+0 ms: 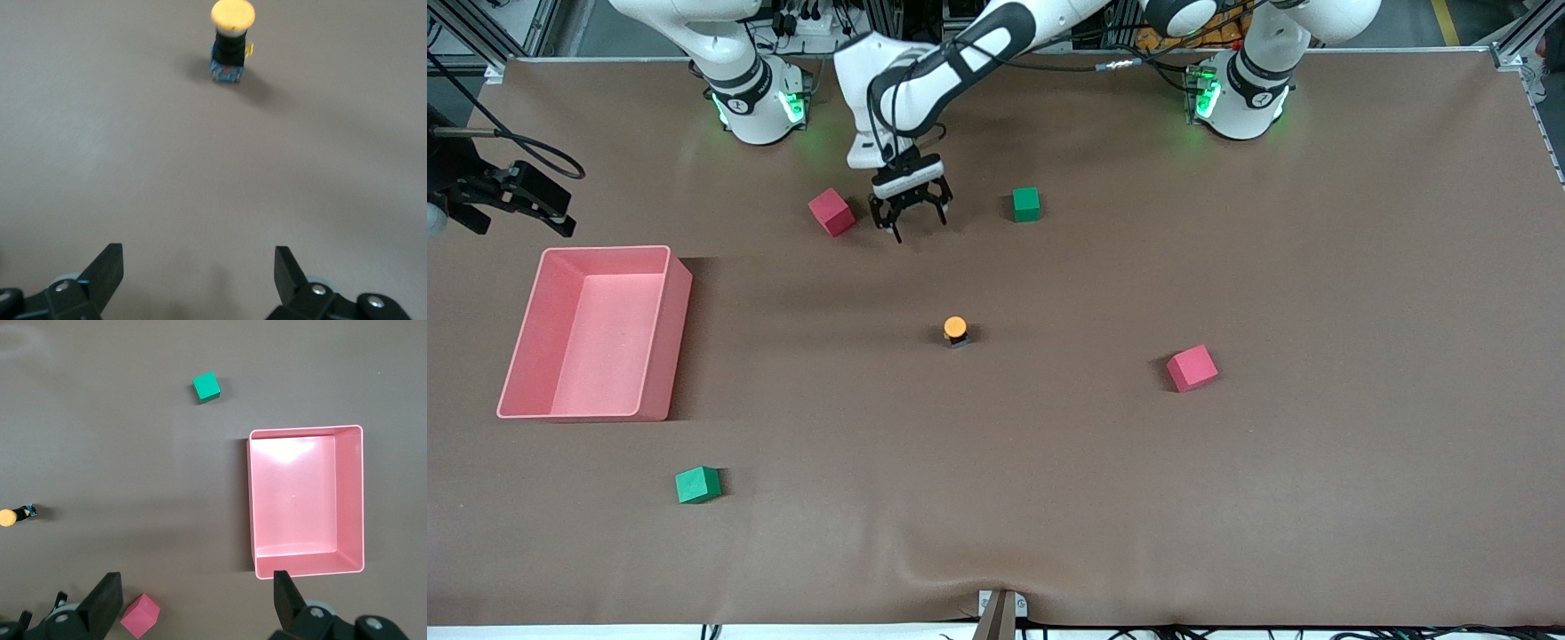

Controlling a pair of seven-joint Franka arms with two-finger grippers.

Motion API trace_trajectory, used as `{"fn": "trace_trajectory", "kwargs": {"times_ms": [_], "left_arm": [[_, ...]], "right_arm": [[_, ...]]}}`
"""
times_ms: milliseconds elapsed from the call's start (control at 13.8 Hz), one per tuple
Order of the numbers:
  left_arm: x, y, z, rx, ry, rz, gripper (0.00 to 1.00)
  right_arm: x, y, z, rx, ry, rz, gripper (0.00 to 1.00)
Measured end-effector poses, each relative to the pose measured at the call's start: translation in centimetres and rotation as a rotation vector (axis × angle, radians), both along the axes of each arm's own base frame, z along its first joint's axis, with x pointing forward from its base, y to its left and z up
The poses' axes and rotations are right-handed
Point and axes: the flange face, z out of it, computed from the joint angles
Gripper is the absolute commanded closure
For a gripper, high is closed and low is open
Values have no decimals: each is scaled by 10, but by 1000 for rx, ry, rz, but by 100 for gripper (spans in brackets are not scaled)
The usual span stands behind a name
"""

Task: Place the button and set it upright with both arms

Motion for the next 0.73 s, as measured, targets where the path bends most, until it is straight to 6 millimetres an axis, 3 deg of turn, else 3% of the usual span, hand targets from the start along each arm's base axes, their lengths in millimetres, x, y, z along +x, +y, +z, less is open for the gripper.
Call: {"fn": "trace_trajectory", "kwargs": {"times_ms": [145, 291, 581, 727], "left_arm": [[20, 4, 50, -48, 83, 30, 0], [61, 25, 109, -67, 148, 59, 0], [149, 102, 241, -162, 255, 108, 0], [186, 151, 288, -188, 282, 122, 0]], "right_arm": [[0, 0, 0, 0, 0, 0, 0], [0, 0, 0, 0, 0, 0, 0], [0, 0, 0, 0, 0, 0, 0], [0, -1, 0, 0, 0, -1, 0]]}}
